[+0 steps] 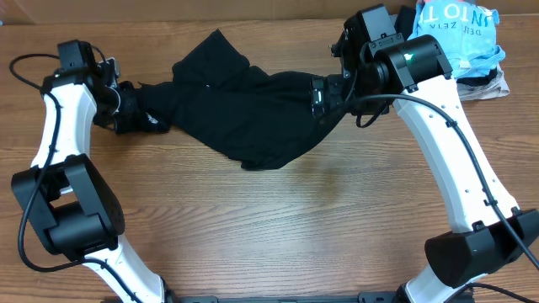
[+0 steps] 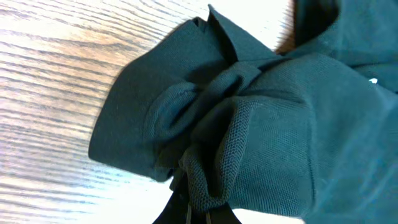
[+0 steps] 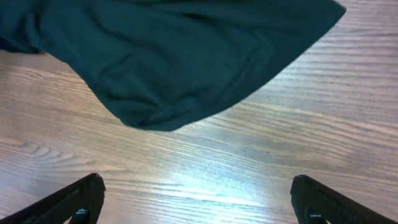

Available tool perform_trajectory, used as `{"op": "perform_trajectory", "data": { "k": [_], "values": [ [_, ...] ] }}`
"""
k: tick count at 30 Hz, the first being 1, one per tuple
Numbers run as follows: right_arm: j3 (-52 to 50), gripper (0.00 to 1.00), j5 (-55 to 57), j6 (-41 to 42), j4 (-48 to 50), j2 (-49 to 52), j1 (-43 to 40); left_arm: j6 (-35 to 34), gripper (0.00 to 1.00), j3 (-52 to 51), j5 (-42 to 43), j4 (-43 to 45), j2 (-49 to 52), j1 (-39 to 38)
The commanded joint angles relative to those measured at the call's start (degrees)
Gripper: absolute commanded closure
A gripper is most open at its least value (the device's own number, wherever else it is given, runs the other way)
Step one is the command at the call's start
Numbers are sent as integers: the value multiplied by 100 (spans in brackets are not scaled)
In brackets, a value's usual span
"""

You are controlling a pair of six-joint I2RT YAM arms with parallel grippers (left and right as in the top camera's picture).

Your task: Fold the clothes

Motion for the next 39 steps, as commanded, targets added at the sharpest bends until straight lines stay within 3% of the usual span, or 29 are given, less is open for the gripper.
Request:
{"op": "perform_trajectory", "data": {
  "k": [1, 5, 12, 16, 22, 25, 32, 36, 39],
  "values": [
    [-111, 1, 28, 4, -26, 9, 4, 37, 96, 557, 101, -219, -387, -50],
    [-616, 1, -81, -9, 227, 9, 107, 98, 96, 942, 101, -505, -686, -125],
    [-2223, 5, -98, -39, 1725, 9, 492, 118, 96, 997, 101, -553, -1126, -269],
    [-3176, 20, -72, -39, 2922, 9, 516, 116, 96, 997, 105, -658, -1182, -321],
    [-4205, 30, 11, -195, 4564, 11, 516, 116, 96, 997, 103, -713, -1182, -437],
    [-4671, 40, 7, -192, 5403, 11, 516, 116, 96, 997, 98, -710, -1182, -527],
    [-4996, 74, 7, -190, 6334, 68, 516, 116, 96, 997, 101, -728, -1182, -575],
    [-4996, 87, -13, -190, 6588, 302, 516, 116, 96, 997, 101, -750, -1182, -575],
    [-4996, 90, -13, -188, 6559, 522, 516, 116, 96, 997, 101, -769, -1182, -575]
  ]
}}
